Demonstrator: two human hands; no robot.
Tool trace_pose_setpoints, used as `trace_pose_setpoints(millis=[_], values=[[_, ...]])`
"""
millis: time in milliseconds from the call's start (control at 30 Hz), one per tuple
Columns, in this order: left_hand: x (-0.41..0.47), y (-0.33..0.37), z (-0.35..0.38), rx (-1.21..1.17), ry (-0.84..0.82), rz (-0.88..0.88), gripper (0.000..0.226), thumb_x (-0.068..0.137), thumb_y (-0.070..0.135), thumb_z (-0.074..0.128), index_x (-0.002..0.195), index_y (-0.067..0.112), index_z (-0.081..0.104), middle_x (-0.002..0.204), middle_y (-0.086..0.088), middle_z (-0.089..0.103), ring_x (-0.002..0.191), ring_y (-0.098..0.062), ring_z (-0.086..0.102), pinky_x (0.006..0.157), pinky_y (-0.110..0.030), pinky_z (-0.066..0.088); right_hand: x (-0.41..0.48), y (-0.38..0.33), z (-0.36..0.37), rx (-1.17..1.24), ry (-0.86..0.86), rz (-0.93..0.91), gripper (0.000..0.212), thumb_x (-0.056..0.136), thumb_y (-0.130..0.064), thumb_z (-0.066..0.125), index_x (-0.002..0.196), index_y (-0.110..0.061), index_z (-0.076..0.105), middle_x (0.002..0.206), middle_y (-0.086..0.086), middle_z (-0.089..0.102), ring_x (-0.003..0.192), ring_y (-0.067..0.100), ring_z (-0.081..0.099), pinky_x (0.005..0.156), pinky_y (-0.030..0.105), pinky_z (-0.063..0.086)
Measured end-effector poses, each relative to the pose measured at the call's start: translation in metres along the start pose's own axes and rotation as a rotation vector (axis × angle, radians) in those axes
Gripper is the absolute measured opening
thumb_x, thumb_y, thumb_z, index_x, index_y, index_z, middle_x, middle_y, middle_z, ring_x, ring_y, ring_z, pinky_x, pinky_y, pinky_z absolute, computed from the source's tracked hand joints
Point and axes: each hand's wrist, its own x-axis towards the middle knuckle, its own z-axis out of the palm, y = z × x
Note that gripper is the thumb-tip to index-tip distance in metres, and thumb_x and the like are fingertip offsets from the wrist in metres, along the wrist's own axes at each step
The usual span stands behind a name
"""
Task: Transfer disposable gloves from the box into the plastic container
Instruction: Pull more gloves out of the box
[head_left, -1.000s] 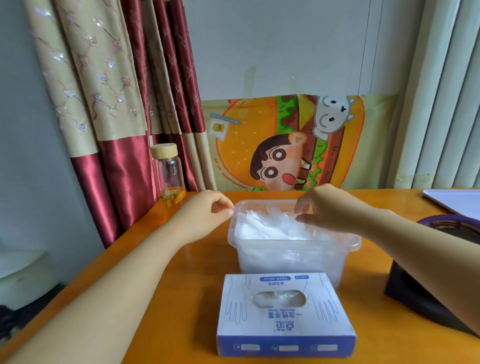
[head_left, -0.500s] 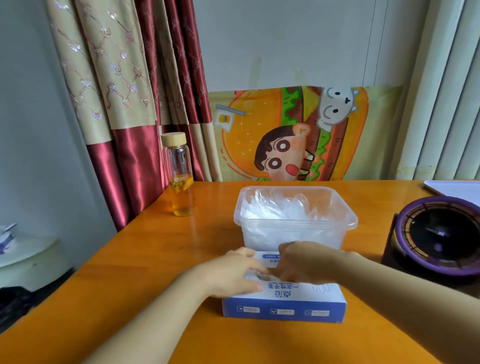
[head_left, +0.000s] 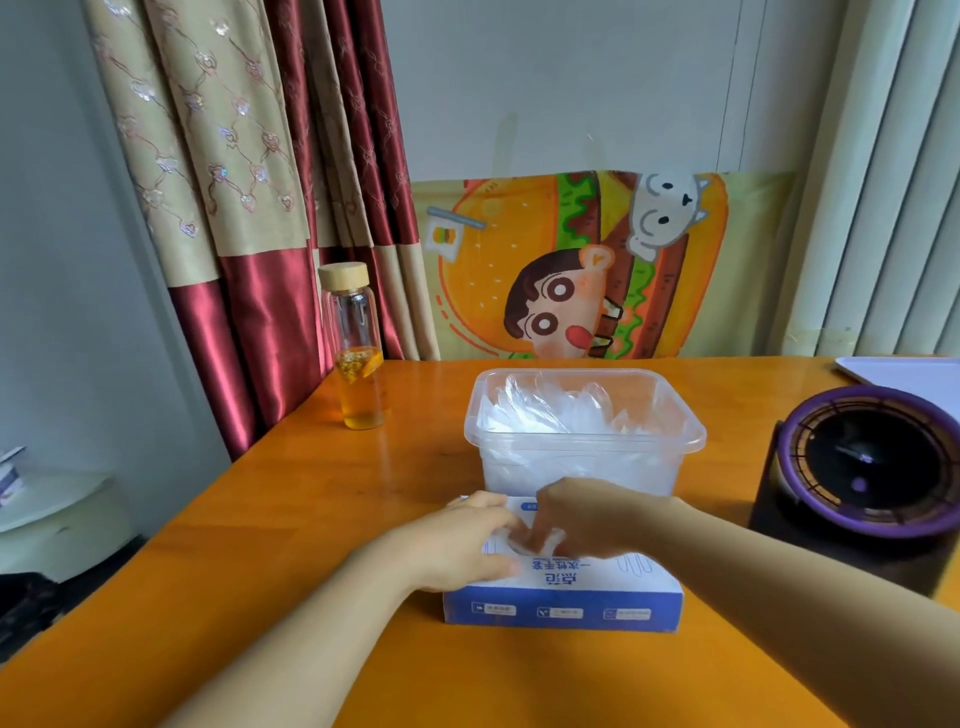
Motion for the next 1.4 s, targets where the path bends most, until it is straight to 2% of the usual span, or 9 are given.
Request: trace_pose_setpoints(millis=[67, 167, 400, 567, 733, 1033, 1200, 1300, 1400], values=[[0.000, 0.000, 0.000, 0.009, 0.004, 0.000, 0.047, 0.095, 0.043, 0.052, 0.141, 0.035, 0.041, 0.159, 0.012, 0.012, 0.145, -0.015, 0.017, 0.114, -0.034, 0.024, 0.002, -0.003, 0.002, -0.032, 0.041, 0.004, 0.028, 0.094, -0.025, 0.056, 0.119, -0.021, 0.067, 0.112, 0.000, 0.064, 0.098, 0.019, 0.059, 0.083, 0.024, 0.049], [-0.002, -0.001, 0.001, -0.012, 0.014, 0.006, 0.048, 0.096, 0.042, 0.052, 0.141, 0.034, 0.041, 0.159, 0.012, 0.012, 0.146, -0.015, 0.015, 0.115, -0.034, 0.022, -0.004, -0.005, 0.003, -0.054, 0.099, -0.022, 0.030, 0.096, -0.033, 0.051, 0.115, -0.020, 0.068, 0.110, -0.001, 0.061, 0.097, 0.018, 0.059, 0.084, 0.027, 0.052], [-0.004, 0.002, -0.003, -0.063, 0.042, 0.007, 0.044, 0.093, 0.042, 0.055, 0.135, 0.033, 0.046, 0.148, 0.009, 0.034, 0.131, -0.013, 0.037, 0.104, -0.030, 0.036, -0.027, -0.006, -0.021, -0.118, 0.282, -0.059, 0.017, 0.095, -0.026, 0.054, 0.107, -0.024, 0.066, 0.115, -0.012, 0.052, 0.099, 0.010, 0.055, 0.078, 0.018, 0.044], [-0.005, 0.004, 0.000, -0.071, 0.061, -0.001, 0.050, 0.092, 0.042, 0.058, 0.138, 0.031, 0.041, 0.150, 0.011, 0.033, 0.130, -0.011, 0.039, 0.099, -0.026, 0.039, -0.022, 0.001, -0.014, 0.011, 0.298, 0.067, 0.020, 0.098, -0.027, 0.050, 0.113, -0.024, 0.063, 0.118, -0.007, 0.061, 0.096, 0.011, 0.058, 0.080, 0.017, 0.046], [-0.003, 0.003, 0.001, -0.088, 0.071, -0.006, 0.058, 0.092, 0.043, 0.059, 0.143, 0.030, 0.036, 0.151, 0.011, 0.031, 0.132, -0.011, 0.038, 0.101, -0.026, 0.038, -0.021, -0.006, -0.005, 0.104, 0.244, 0.108, 0.036, 0.087, -0.045, 0.061, 0.117, -0.027, 0.062, 0.118, -0.012, 0.060, 0.095, 0.007, 0.056, 0.079, 0.017, 0.048], [-0.001, 0.002, -0.001, -0.082, 0.055, -0.029, 0.053, 0.090, 0.045, 0.059, 0.138, 0.032, 0.040, 0.148, 0.011, 0.036, 0.125, -0.011, 0.045, 0.093, -0.024, 0.043, -0.027, -0.005, -0.014, 0.049, 0.376, 0.096, 0.024, 0.092, -0.035, 0.058, 0.108, -0.023, 0.070, 0.109, -0.009, 0.064, 0.091, 0.010, 0.060, 0.076, 0.019, 0.050], [0.000, 0.001, -0.001, -0.069, 0.046, -0.015, 0.058, 0.091, 0.043, 0.059, 0.142, 0.031, 0.036, 0.150, 0.011, 0.033, 0.129, -0.012, 0.041, 0.101, -0.029, 0.043, -0.032, 0.012, -0.011, 0.322, 0.567, 0.234, 0.021, 0.094, -0.024, 0.057, 0.107, -0.015, 0.070, 0.109, -0.001, 0.067, 0.083, 0.009, 0.059, 0.074, 0.017, 0.049], [0.000, 0.001, 0.000, -0.061, 0.051, -0.016, 0.060, 0.091, 0.044, 0.059, 0.144, 0.031, 0.034, 0.152, 0.010, 0.032, 0.131, -0.012, 0.039, 0.103, -0.029, 0.041, -0.033, 0.004, -0.007, 0.381, 0.604, 0.210, 0.025, 0.095, -0.027, 0.054, 0.116, -0.020, 0.066, 0.118, -0.005, 0.064, 0.088, 0.005, 0.056, 0.077, 0.014, 0.045], [-0.002, 0.001, 0.000, -0.069, 0.068, -0.020, 0.061, 0.090, 0.045, 0.060, 0.143, 0.031, 0.034, 0.150, 0.009, 0.034, 0.130, -0.014, 0.041, 0.102, -0.030, 0.041, -0.032, -0.011, -0.013, 0.228, 0.544, 0.149, 0.039, 0.087, -0.041, 0.062, 0.124, -0.029, 0.060, 0.127, -0.012, 0.056, 0.107, 0.007, 0.052, 0.087, 0.021, 0.045]])
